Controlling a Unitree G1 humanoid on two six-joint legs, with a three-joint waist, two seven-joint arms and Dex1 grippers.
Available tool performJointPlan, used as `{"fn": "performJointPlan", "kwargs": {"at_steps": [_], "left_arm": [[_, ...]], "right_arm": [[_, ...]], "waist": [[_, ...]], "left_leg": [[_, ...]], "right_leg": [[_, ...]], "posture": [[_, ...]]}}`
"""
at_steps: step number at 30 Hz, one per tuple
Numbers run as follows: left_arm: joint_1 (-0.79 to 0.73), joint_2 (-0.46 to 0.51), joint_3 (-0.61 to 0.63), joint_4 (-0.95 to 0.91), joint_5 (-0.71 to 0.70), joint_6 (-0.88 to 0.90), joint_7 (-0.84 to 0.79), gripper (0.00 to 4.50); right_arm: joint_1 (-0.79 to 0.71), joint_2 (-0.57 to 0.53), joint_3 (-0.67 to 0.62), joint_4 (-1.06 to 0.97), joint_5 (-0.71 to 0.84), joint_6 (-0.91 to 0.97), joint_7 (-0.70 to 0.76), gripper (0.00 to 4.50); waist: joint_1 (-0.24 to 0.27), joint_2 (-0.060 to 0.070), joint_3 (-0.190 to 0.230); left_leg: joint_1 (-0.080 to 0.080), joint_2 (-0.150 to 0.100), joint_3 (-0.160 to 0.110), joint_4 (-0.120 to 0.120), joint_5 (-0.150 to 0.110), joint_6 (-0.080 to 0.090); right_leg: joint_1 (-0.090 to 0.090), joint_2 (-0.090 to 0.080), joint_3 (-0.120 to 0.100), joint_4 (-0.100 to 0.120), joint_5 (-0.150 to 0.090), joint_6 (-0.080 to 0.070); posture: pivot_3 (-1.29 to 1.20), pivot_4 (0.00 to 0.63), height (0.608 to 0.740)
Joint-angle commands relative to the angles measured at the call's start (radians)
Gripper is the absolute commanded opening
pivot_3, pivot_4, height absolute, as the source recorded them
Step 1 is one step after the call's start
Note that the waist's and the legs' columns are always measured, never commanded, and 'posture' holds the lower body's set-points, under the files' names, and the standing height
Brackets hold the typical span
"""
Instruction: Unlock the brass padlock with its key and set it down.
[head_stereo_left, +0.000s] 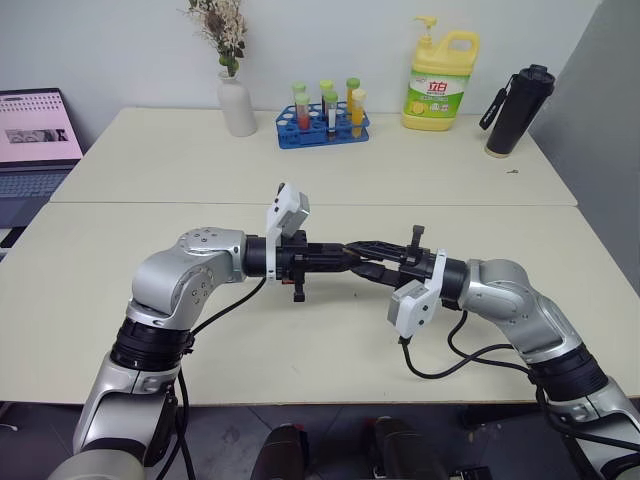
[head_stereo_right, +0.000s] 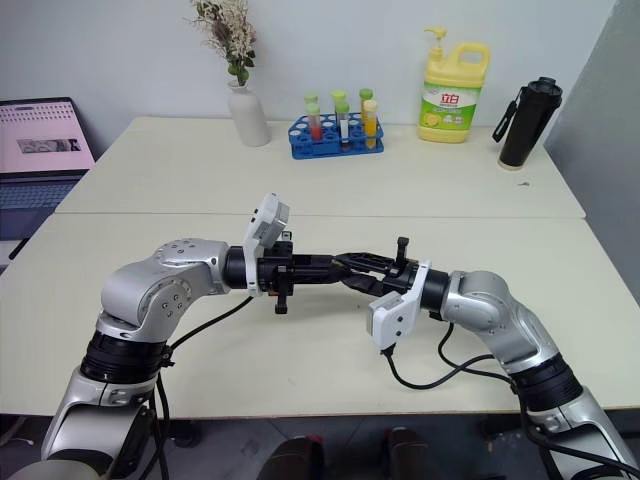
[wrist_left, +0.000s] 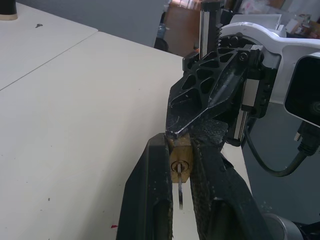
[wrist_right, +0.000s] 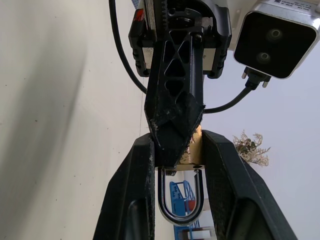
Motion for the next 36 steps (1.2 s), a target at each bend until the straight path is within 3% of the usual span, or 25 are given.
{"fn": "performJointPlan", "kwargs": {"at_steps": [1,3,11,14,21,24,32,33,36], "left_arm": [[-0.005,0.011,0.013,-0.009,0.009,-0.022,0.0,0.16],[-0.007,0.012,0.012,-0.007,0.01,-0.029,-0.009,0.16],[-0.024,-0.002,-0.004,0.046,0.028,-0.078,-0.052,0.16],[-0.034,-0.009,-0.009,0.071,0.043,-0.1,-0.063,0.16],[-0.06,-0.021,-0.019,0.13,0.069,-0.138,-0.095,0.16],[-0.07,-0.025,-0.033,0.141,0.08,-0.157,-0.12,0.16],[-0.068,-0.019,-0.063,0.121,0.111,-0.198,-0.167,0.16],[-0.068,-0.021,-0.062,0.116,0.11,-0.197,-0.169,0.16],[-0.066,-0.02,-0.059,0.104,0.104,-0.189,-0.173,0.16]], "right_arm": [[-0.011,-0.003,0.005,-0.042,0.013,0.004,0.018,0.94],[-0.002,-0.005,-0.005,-0.045,0.044,0.024,0.028,0.94],[0.064,-0.042,-0.078,-0.116,0.089,0.172,0.053,3.7],[0.105,-0.07,-0.112,-0.165,0.152,0.253,0.09,3.73],[0.214,-0.153,-0.188,-0.349,0.486,0.503,0.256,3.73],[0.241,-0.153,-0.189,-0.45,0.62,0.667,0.271,3.12],[0.124,-0.075,-0.183,-0.452,0.745,0.963,0.206,0.2],[0.115,-0.071,-0.183,-0.448,0.749,0.978,0.205,0.01],[0.095,-0.067,-0.185,-0.433,0.749,0.999,0.21,0.0]], "waist": [[0.0,0.0,0.0],[0.0,0.0,0.0],[0.0,0.0,0.0],[0.001,0.0,0.0],[0.001,0.0,0.0],[-0.001,0.0,0.0],[0.0,0.0,0.0],[0.0,0.0,0.0],[0.0,0.0,0.0]], "left_leg": [[0.0,0.0,0.0,0.0,0.0,0.0],[0.0,0.0,0.0,0.0,0.0,0.0],[0.0,0.0,0.0,0.0,0.0,0.0],[0.0,0.0,0.0,0.0,0.0,0.0],[0.0,0.0,0.0,0.0,0.0,0.0],[0.0,0.0,-0.001,0.0,0.0,0.0],[0.0,0.0,-0.001,0.0,0.0,0.0],[0.0,0.0,-0.001,0.0,0.0,0.0],[-0.001,0.0,-0.001,0.0,0.0,0.0]], "right_leg": [[0.0,0.0,0.0,0.0,0.0,0.0],[0.0,0.0,0.0,0.0,0.0,0.0],[0.0,0.0,0.0,0.0,0.0,0.0],[0.0,0.0,0.0,0.0,0.0,0.0],[0.001,0.0,-0.001,-0.001,0.0,0.001],[0.001,0.0,-0.001,0.0,-0.001,0.002],[0.001,0.001,-0.001,0.0,-0.002,0.003],[0.001,0.001,-0.001,0.0,-0.002,0.003],[0.001,0.0,-0.001,-0.001,-0.002,0.003]], "posture": [[0.0,0.15,0.74],[0.0,0.15,0.74],[0.0,0.15,0.74],[0.0,0.15,0.74],[0.0,0.15,0.74],[0.0,0.15,0.74],[0.0,0.15,0.74],[0.0,0.15,0.74],[0.0,0.15,0.74]]}}
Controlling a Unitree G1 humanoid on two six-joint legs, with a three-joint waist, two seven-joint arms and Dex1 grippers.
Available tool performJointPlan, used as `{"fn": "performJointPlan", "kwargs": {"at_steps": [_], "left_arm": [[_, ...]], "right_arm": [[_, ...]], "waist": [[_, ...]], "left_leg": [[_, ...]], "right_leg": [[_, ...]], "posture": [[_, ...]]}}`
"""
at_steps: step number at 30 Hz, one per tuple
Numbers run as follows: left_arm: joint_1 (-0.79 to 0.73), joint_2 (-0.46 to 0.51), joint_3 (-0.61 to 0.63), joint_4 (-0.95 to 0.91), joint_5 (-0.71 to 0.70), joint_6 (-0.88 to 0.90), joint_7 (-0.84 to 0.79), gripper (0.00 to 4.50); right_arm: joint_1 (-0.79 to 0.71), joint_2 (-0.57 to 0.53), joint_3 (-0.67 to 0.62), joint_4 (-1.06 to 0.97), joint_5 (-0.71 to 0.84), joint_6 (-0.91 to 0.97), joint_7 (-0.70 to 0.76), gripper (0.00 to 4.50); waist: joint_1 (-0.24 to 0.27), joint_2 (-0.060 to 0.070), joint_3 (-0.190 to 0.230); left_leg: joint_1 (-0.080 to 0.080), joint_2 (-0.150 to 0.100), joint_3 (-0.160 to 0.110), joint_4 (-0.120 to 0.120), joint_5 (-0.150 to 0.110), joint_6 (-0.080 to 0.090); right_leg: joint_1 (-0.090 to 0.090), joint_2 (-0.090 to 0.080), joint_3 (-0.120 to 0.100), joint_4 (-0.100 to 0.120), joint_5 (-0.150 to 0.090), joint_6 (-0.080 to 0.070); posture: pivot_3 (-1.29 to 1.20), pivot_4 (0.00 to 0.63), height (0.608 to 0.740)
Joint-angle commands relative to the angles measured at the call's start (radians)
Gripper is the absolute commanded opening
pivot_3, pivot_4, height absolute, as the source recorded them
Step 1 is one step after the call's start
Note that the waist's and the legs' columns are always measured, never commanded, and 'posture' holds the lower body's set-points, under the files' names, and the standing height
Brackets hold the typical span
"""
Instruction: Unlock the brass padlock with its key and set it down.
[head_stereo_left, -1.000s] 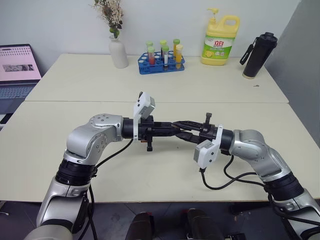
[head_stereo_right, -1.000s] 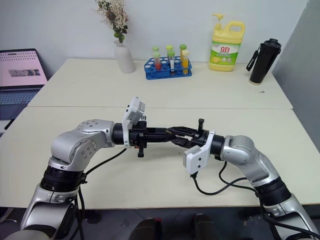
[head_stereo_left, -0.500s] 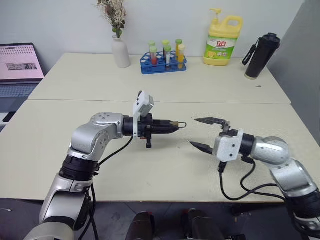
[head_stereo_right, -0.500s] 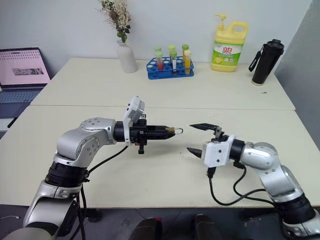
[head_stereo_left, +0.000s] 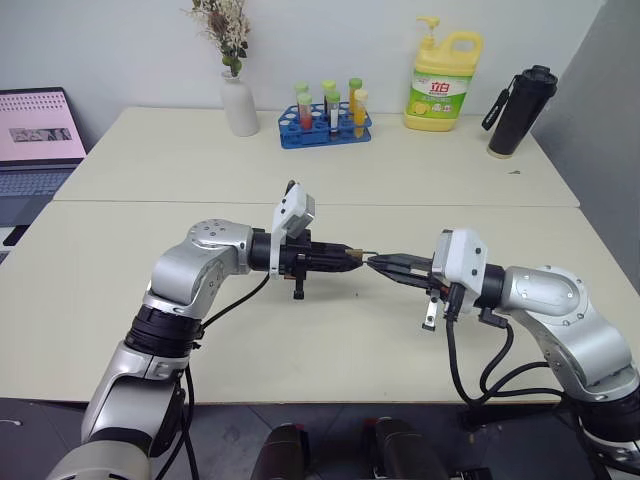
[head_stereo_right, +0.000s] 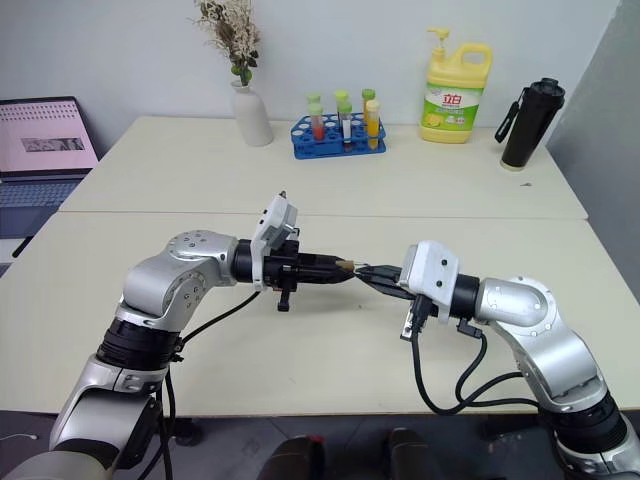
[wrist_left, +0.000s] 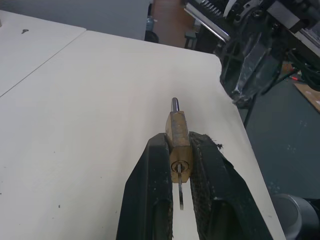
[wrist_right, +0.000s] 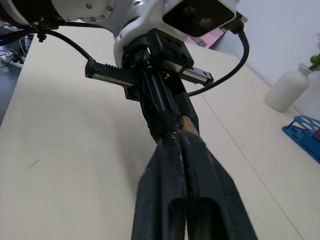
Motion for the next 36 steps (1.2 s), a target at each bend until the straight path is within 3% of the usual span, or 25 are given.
{"fn": "performJointPlan", "kwargs": {"at_steps": [1,12,36], "left_arm": [[-0.01,0.002,0.009,-0.045,-0.011,-0.009,-0.013,0.16],[0.007,0.013,0.022,-0.085,-0.035,0.013,-0.026,0.16],[0.016,0.033,0.024,-0.11,-0.069,0.059,-0.077,0.16]], "right_arm": [[-0.027,0.001,-0.024,0.005,0.011,0.011,0.001,0.0],[-0.028,-0.003,0.007,0.078,-0.071,-0.086,0.041,0.0],[-0.077,-0.017,0.04,0.205,-0.064,-0.135,0.237,0.0]], "waist": [[0.0,0.0,0.0],[0.0,0.0,0.0],[0.0,0.0,0.0]], "left_leg": [[0.0,0.0,0.0,0.0,0.0,0.0],[0.0,0.0,0.0,0.0,0.0,0.0],[0.0,0.0,0.0,0.0,0.0,0.0]], "right_leg": [[0.0,0.0,0.0,0.0,0.0,0.0],[0.0,0.0,0.0,0.0,-0.001,0.001],[0.0,0.0,-0.001,0.0,-0.001,0.001]], "posture": [[0.0,0.15,0.74],[0.0,0.15,0.74],[0.0,0.15,0.74]]}}
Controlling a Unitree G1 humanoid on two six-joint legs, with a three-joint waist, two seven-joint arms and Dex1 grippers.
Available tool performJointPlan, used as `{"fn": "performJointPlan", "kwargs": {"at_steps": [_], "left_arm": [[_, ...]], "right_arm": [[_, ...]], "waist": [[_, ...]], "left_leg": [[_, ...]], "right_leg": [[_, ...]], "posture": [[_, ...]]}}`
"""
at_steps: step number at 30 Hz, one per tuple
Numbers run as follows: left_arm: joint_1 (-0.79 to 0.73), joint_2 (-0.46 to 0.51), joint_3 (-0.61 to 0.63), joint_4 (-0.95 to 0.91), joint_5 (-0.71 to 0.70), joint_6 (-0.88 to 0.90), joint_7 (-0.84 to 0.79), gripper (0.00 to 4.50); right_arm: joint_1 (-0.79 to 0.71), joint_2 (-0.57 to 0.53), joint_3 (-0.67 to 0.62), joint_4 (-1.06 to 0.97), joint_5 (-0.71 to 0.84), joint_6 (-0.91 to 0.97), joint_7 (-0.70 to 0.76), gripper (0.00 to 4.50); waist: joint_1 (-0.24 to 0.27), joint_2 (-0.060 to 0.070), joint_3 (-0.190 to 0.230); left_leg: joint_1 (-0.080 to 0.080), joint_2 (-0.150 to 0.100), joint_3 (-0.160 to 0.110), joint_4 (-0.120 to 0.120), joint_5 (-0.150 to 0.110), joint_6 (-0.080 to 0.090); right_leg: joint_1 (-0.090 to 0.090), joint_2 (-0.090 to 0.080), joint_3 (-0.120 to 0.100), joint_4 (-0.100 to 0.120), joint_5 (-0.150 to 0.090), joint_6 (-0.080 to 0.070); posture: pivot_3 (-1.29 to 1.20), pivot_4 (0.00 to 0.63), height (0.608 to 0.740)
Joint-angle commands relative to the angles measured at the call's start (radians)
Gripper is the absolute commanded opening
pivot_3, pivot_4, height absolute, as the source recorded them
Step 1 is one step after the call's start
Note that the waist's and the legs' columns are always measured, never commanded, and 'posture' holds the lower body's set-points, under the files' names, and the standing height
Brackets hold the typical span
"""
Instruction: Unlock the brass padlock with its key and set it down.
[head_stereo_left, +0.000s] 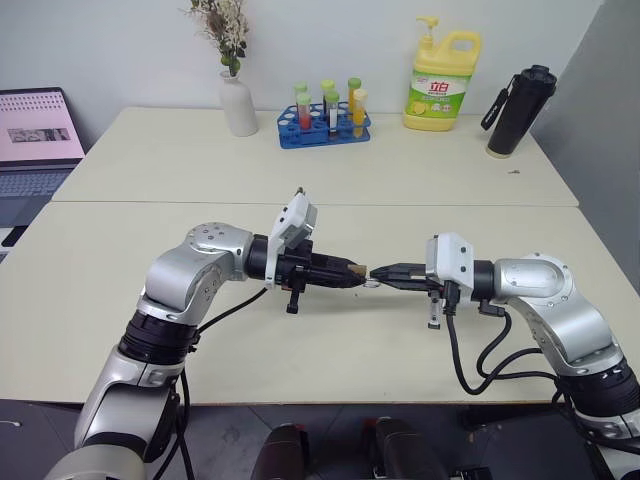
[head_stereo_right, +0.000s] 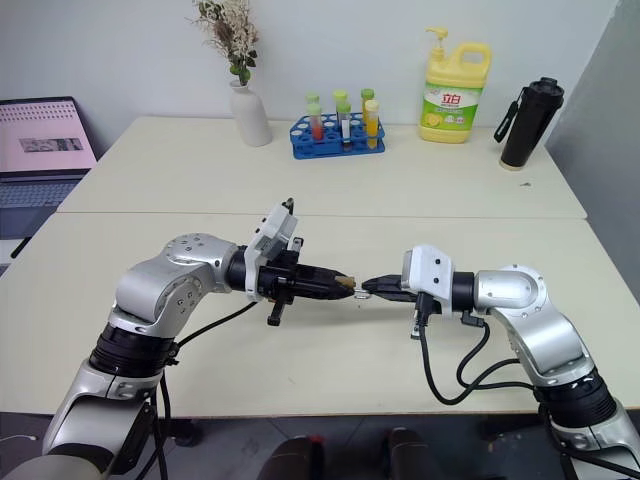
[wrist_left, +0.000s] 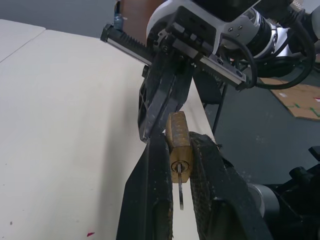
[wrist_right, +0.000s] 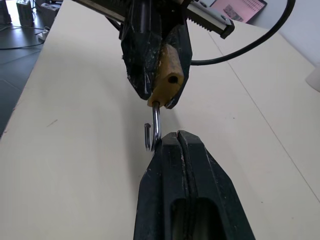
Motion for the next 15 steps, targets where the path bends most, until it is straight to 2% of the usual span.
{"fn": "performJointPlan", "kwargs": {"at_steps": [1,10,15], "left_arm": [[-0.008,0.011,0.026,-0.035,-0.03,0.012,-0.002,0.16],[-0.004,0.014,0.025,-0.036,-0.027,0.013,0.002,0.16],[0.022,0.008,0.028,-0.028,-0.016,0.021,0.042,0.16]], "right_arm": [[-0.021,-0.009,-0.004,-0.013,0.008,-0.014,0.026,0.0],[-0.014,-0.013,-0.007,-0.018,-0.001,-0.009,0.04,0.0],[0.041,-0.085,-0.037,-0.007,-0.05,-0.017,0.04,0.0]], "waist": [[0.0,0.0,0.0],[0.0,0.0,0.0],[0.001,0.0,0.0]], "left_leg": [[0.0,0.0,0.0,0.0,0.0,0.0],[0.0,0.0,0.0,0.0,0.0,0.0],[0.0,0.0,0.0,0.0,0.0,0.0]], "right_leg": [[0.0,0.0,0.0,0.0,0.0,0.0],[0.0,0.0,0.0,0.0,0.0,0.0],[0.0,0.0,0.0,0.0,0.0,0.0]], "posture": [[0.0,0.15,0.74],[0.0,0.15,0.74],[0.0,0.15,0.74]]}}
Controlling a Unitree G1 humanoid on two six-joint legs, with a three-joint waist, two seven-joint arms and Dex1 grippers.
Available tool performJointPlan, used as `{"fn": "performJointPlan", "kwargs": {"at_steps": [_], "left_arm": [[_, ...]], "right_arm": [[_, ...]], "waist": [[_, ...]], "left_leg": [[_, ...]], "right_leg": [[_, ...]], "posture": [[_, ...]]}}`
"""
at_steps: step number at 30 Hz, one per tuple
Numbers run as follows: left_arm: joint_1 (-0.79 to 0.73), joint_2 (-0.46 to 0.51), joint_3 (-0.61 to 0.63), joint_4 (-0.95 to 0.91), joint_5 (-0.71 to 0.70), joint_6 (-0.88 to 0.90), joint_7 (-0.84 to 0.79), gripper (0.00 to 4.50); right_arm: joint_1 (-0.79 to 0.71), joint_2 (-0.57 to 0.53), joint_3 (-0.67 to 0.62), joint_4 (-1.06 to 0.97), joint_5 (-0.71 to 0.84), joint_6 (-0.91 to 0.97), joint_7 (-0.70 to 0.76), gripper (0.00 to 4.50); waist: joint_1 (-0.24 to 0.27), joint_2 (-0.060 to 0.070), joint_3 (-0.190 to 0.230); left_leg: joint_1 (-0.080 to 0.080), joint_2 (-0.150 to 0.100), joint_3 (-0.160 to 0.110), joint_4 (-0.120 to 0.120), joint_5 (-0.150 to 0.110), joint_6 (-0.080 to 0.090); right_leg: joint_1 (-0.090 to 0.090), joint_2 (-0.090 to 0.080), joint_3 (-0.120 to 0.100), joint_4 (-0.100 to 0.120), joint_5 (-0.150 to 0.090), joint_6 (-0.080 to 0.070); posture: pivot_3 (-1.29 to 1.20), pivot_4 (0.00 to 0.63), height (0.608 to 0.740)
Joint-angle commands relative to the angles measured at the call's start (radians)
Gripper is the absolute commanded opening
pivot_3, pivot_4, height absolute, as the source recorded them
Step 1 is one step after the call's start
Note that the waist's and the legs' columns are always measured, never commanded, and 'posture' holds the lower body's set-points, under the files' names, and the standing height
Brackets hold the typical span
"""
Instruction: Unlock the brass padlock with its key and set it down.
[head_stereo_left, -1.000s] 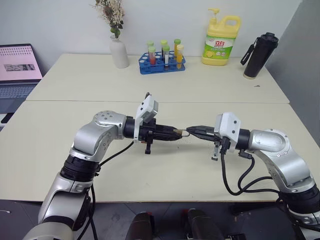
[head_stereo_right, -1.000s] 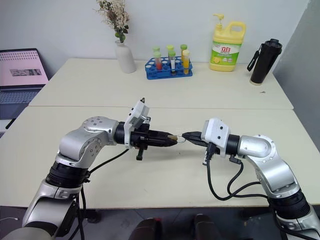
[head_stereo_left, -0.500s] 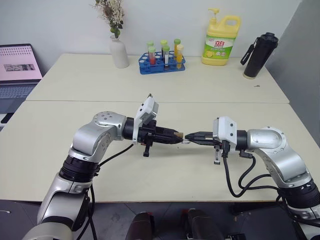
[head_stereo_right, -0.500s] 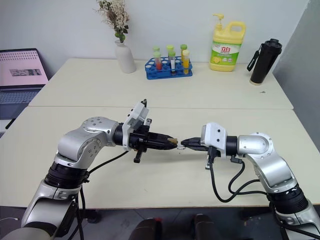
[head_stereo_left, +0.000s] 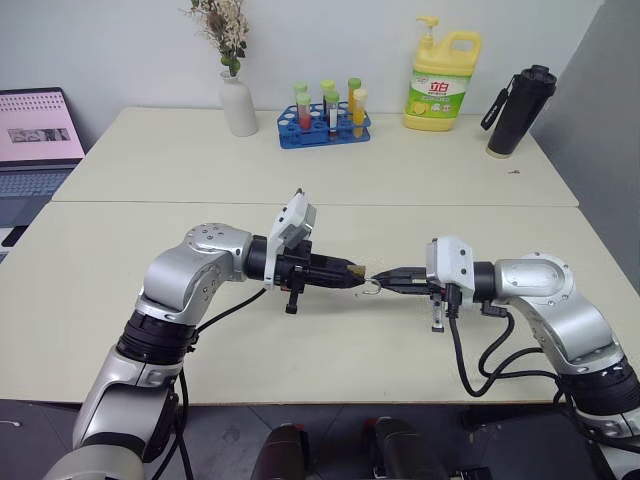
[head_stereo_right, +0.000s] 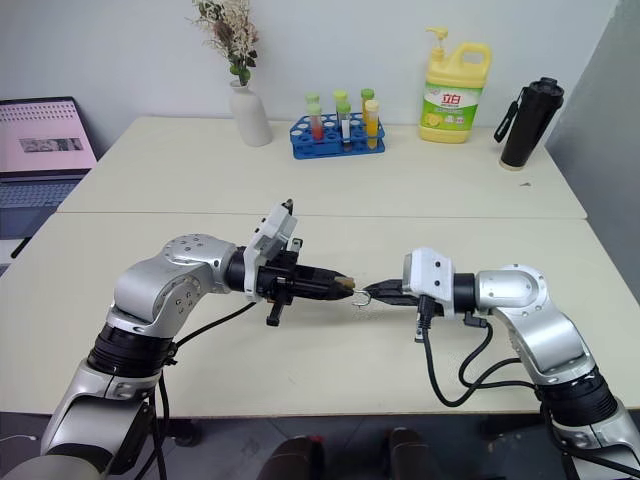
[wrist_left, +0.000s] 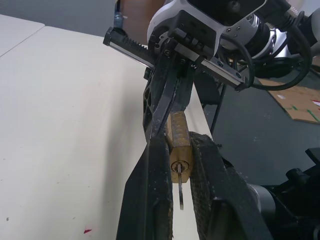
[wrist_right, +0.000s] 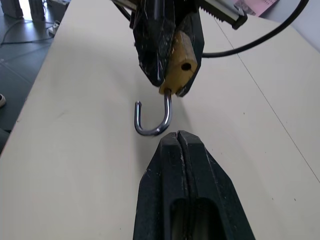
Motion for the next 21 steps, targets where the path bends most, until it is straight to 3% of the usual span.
{"fn": "performJointPlan", "kwargs": {"at_steps": [1,2,5,15,21], "left_arm": [[0.027,0.002,0.027,-0.027,-0.009,0.003,0.032,0.16],[0.039,0.002,0.022,-0.028,-0.003,0.002,0.043,0.16],[0.082,-0.014,0.012,-0.018,0.013,0.016,0.097,0.16],[0.126,-0.097,-0.044,0.077,0.079,0.027,0.204,0.16],[0.11,-0.117,-0.084,0.134,0.137,-0.002,0.212,0.16]], "right_arm": [[0.054,-0.062,-0.045,-0.018,-0.02,-0.017,0.007,0.0],[0.076,-0.075,-0.054,-0.024,-0.025,-0.018,-0.005,0.0],[0.163,-0.108,-0.081,-0.089,0.003,0.011,-0.012,0.62],[0.168,-0.056,-0.011,-0.212,-0.025,0.204,-0.143,4.29],[0.141,-0.026,0.015,-0.187,-0.057,0.241,-0.194,4.31]], "waist": [[0.001,0.0,0.0],[0.001,0.0,0.0],[0.001,0.0,0.0],[-0.001,0.0,0.0],[0.0,0.0,0.0]], "left_leg": [[0.0,0.0,0.0,0.0,0.0,0.0],[0.0,0.0,0.0,0.0,0.0,0.0],[0.0,0.0,0.0,0.0,0.0,0.0],[0.001,0.0,-0.001,0.0,0.0,0.0],[0.0,0.0,0.0,0.0,0.0,0.0]], "right_leg": [[0.0,0.0,0.0,0.0,0.0,0.0],[0.0,0.0,0.0,0.0,0.0,0.0],[0.0,0.0,0.001,0.0,0.0,0.0],[0.0,0.0,0.001,0.0,-0.001,0.001],[0.0,0.0,0.0,0.0,-0.001,0.001]], "posture": [[0.0,0.15,0.74],[0.0,0.15,0.74],[0.0,0.15,0.74],[0.0,0.15,0.74],[0.0,0.15,0.74]]}}
